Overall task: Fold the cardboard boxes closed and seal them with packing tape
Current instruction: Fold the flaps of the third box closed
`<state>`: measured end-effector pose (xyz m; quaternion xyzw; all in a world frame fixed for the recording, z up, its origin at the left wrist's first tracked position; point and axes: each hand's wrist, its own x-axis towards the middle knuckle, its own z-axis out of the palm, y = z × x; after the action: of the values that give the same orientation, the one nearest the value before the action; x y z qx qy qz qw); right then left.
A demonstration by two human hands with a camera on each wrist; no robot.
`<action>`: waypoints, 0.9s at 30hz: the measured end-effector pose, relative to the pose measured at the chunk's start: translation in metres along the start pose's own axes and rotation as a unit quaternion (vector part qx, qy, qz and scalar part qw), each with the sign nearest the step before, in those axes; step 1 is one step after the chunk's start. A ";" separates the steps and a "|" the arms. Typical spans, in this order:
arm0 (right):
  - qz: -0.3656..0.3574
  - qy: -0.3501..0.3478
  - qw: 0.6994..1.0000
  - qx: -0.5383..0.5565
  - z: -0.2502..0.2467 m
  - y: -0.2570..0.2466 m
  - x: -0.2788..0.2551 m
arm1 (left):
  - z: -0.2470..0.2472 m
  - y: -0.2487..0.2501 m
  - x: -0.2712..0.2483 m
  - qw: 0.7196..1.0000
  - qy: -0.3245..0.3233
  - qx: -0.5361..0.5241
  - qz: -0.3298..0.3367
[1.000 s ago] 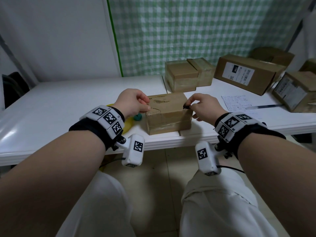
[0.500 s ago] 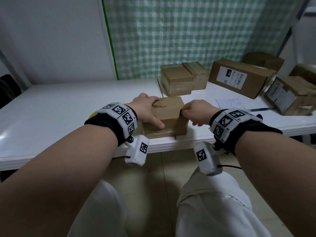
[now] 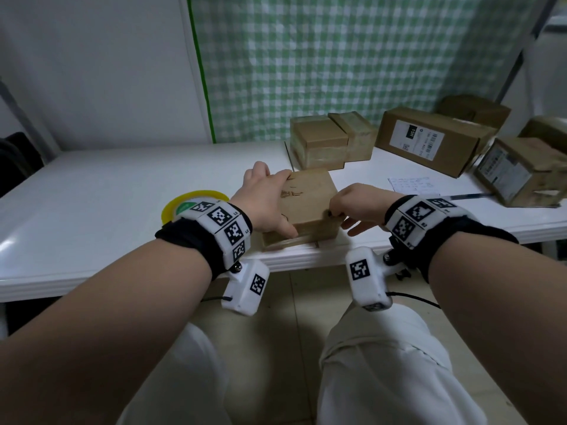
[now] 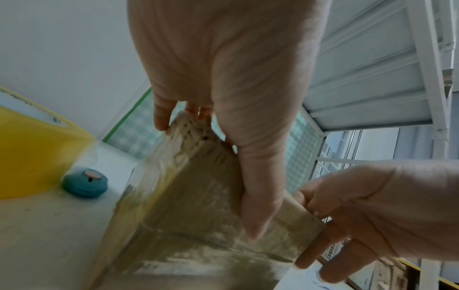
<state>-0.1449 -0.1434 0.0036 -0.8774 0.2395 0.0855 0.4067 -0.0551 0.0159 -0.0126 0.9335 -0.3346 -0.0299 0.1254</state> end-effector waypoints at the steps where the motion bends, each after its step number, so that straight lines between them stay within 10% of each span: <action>1: -0.008 0.006 1.000 0.005 0.000 0.001 -0.001 | 0.000 0.000 -0.001 1.000 0.002 0.002 0.000; 19: -0.042 0.172 0.952 0.248 -0.010 0.011 -0.001 | 0.007 0.006 -0.013 0.998 0.043 0.042 0.003; 23: -0.090 0.169 0.981 0.001 -0.005 0.009 0.000 | 0.008 0.007 -0.015 0.998 0.051 0.047 0.003; 27: -0.154 0.185 0.930 -0.276 -0.003 0.013 -0.001 | 0.008 0.007 -0.015 0.998 0.048 0.043 -0.001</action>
<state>-0.1522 -0.1520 -0.0027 -0.9814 0.1397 -0.0794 0.1047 -0.0717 0.0185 -0.0192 0.9387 -0.3281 0.0295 0.1011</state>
